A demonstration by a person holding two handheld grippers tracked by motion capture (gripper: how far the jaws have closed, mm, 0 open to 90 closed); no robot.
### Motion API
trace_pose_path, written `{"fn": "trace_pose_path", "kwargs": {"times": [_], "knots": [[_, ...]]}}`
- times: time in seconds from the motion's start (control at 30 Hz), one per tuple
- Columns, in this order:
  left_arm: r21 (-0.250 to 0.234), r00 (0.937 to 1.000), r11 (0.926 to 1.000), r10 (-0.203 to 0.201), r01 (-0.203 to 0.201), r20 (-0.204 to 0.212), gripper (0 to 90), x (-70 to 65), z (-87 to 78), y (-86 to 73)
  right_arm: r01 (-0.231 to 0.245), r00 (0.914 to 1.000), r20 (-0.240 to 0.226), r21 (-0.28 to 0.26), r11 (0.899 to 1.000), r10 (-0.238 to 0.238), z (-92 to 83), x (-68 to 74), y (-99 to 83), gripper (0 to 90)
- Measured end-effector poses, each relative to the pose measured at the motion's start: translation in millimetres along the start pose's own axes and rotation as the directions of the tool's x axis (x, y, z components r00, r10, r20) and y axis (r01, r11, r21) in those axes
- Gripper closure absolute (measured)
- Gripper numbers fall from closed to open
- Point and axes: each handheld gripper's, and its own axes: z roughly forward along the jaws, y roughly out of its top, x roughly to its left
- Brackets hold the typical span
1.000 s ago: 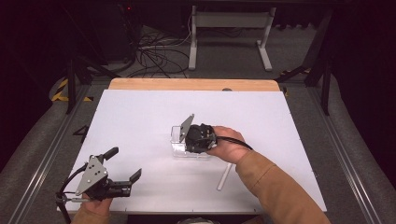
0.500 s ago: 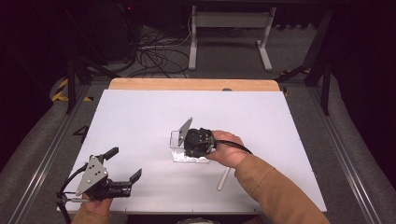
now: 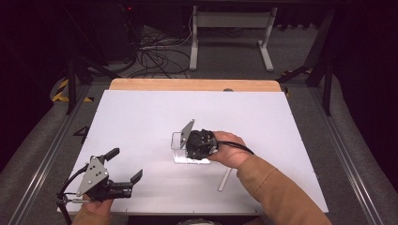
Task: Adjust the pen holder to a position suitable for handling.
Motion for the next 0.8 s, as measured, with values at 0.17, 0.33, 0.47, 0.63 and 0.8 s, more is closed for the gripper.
{"fn": "trace_pose_path", "kwargs": {"times": [0.17,0.33,0.47,0.63,0.8], "knots": [[0.0,1.0,1.0,0.0,0.0,0.0,1.0,0.2,0.2,0.1,-0.01,0.9999,0.012,-0.033,0.999,0.01,-7.6,0.6,-1.1,63.9],[0.003,1.0,1.0,0.0,0.0,0.002,1.0,1.1,1.0,0.0,-0.051,0.9971,0.048,-0.152,0.987,0.059,-31.8,-1.0,-5.4,47.1],[0.003,1.0,1.0,0.002,-0.002,0.003,1.0,1.1,1.6,0.3,-0.082,0.9928,0.064,-0.256,0.963,0.101,-52.5,-2.7,-11.6,39.0],[0.002,1.0,1.0,-0.002,0.002,0.005,1.0,-0.2,1.7,0.4,-0.098,0.9882,0.082,-0.306,0.947,0.129,-64.6,-3.6,-18.4,33.0],[0.0,1.0,1.0,0.0,0.0,0.005,1.0,0.2,1.6,0.7,-0.098,0.9854,0.096,-0.352,0.931,0.14,-72.8,-1.5,-21.7,28.9]]}}
